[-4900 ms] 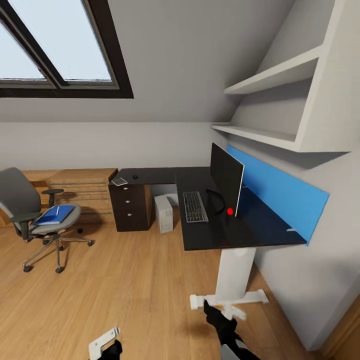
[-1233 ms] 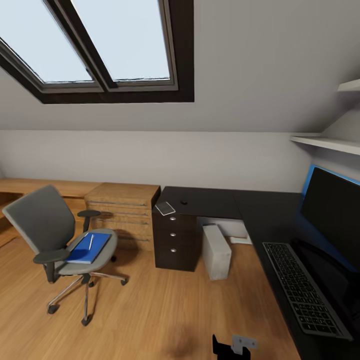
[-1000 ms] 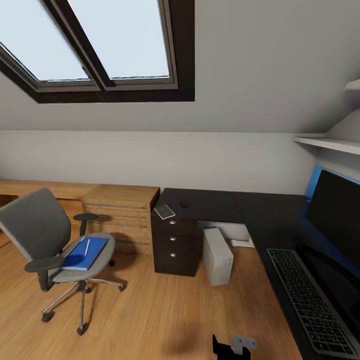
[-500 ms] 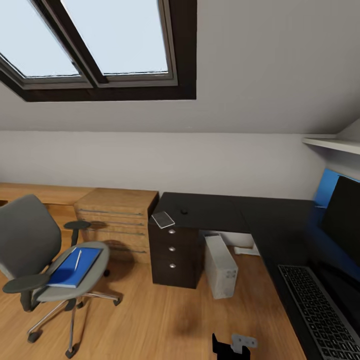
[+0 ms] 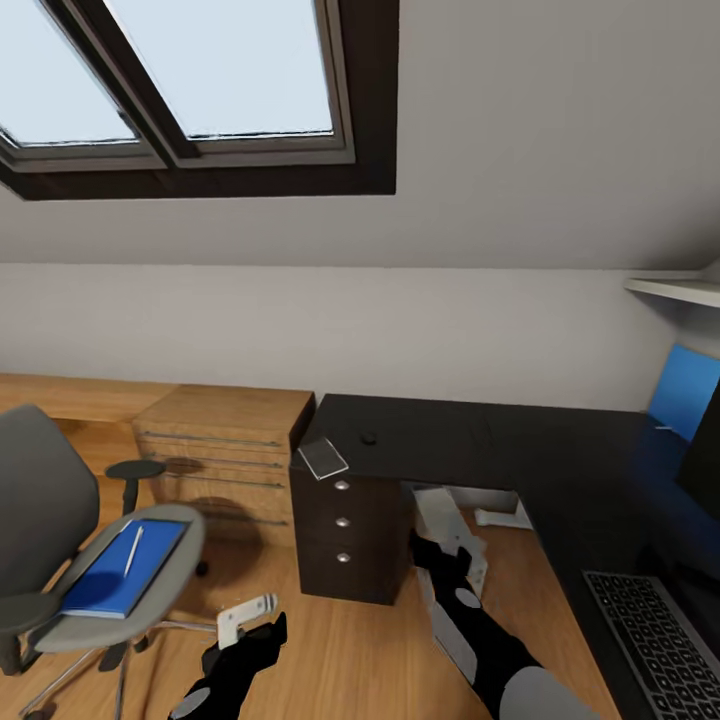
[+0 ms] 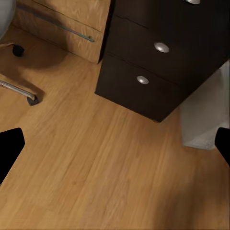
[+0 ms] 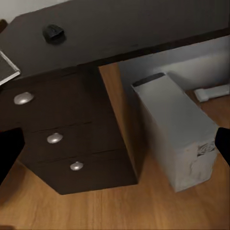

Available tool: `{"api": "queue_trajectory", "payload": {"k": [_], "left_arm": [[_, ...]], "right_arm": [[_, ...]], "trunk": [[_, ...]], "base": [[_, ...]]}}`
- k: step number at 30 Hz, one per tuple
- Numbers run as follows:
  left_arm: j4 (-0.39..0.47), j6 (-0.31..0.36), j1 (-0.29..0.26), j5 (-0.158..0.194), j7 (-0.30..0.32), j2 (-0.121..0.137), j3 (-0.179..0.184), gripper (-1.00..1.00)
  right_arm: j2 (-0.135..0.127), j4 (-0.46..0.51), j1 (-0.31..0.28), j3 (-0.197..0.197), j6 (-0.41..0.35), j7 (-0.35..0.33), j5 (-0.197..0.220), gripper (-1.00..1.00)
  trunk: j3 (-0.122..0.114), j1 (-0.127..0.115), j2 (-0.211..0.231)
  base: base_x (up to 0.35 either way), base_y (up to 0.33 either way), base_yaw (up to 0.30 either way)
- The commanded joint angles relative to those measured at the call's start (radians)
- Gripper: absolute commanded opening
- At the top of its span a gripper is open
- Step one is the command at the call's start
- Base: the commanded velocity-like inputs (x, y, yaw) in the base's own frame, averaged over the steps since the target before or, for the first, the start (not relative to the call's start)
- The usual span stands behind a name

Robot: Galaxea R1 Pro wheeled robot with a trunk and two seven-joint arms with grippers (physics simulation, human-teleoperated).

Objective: In the bedroom, organize the workspace by keeping the computer under the desk, ensuring the monitor is on the desk, placing the keyboard on the desk next to the monitor, placing the mouse on the desk next to the keyboard, moving the folder from the swivel chair onto the desk next to the mouse, stacking the notebook on top of the folder with the pen on top of the notebook, and positioning the swivel chair next to the desk.

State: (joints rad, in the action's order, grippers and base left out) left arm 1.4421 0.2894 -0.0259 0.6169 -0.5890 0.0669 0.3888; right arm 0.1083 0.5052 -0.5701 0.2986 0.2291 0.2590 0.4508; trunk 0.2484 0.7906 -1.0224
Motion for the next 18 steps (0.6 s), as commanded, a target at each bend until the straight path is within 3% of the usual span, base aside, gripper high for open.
{"api": "queue_trajectory", "payload": {"k": [1,5,6,9,10,11,14,18], "left_arm": [[0.032,0.031,-0.001,0.006,-0.019,-0.001,0.002,1.00],[0.069,0.074,-0.010,0.007,-0.033,-0.011,0.002,1.00],[0.075,0.083,-0.016,0.010,-0.035,-0.009,-0.022,1.00],[0.063,0.086,-0.018,0.011,-0.035,-0.004,-0.074,1.00],[0.055,0.086,-0.018,0.010,-0.035,0.013,-0.096,1.00],[0.062,0.084,-0.018,0.010,-0.036,0.031,-0.101,1.00],[0.085,0.085,-0.019,0.010,-0.038,0.050,-0.095,1.00],[0.091,0.088,-0.019,0.010,-0.039,0.054,-0.090,1.00]], "right_arm": [[-0.001,0.010,-0.041,0.008,-0.058,0.024,0.006,1.00],[-0.003,0.017,-0.164,0.007,-0.222,0.047,-0.001,1.00],[-0.002,0.016,-0.211,0.008,-0.293,0.052,-0.004,1.00],[-0.001,-0.022,-0.225,0.008,-0.289,0.055,0.000,1.00],[0.000,-0.040,-0.228,0.007,-0.262,0.056,0.003,1.00],[-0.001,-0.046,-0.229,0.006,-0.250,0.057,0.005,1.00],[0.001,-0.048,-0.229,0.007,-0.241,0.056,0.006,1.00],[0.004,-0.048,-0.229,0.009,-0.239,0.056,0.006,1.00]], "trunk": [[0.001,0.001,-0.001],[0.001,0.001,-0.001],[0.001,0.001,-0.001],[0.001,0.001,-0.001],[0.001,0.001,-0.001],[0.001,0.001,-0.001],[0.001,0.001,-0.001],[0.001,0.001,-0.001]], "base": [[0.326,0.000,0.000],[0.326,0.000,0.000],[0.326,0.000,0.000],[0.326,0.000,0.000],[0.326,0.000,0.000],[0.326,0.000,0.000],[0.326,0.000,0.000],[0.326,0.000,0.000]]}}
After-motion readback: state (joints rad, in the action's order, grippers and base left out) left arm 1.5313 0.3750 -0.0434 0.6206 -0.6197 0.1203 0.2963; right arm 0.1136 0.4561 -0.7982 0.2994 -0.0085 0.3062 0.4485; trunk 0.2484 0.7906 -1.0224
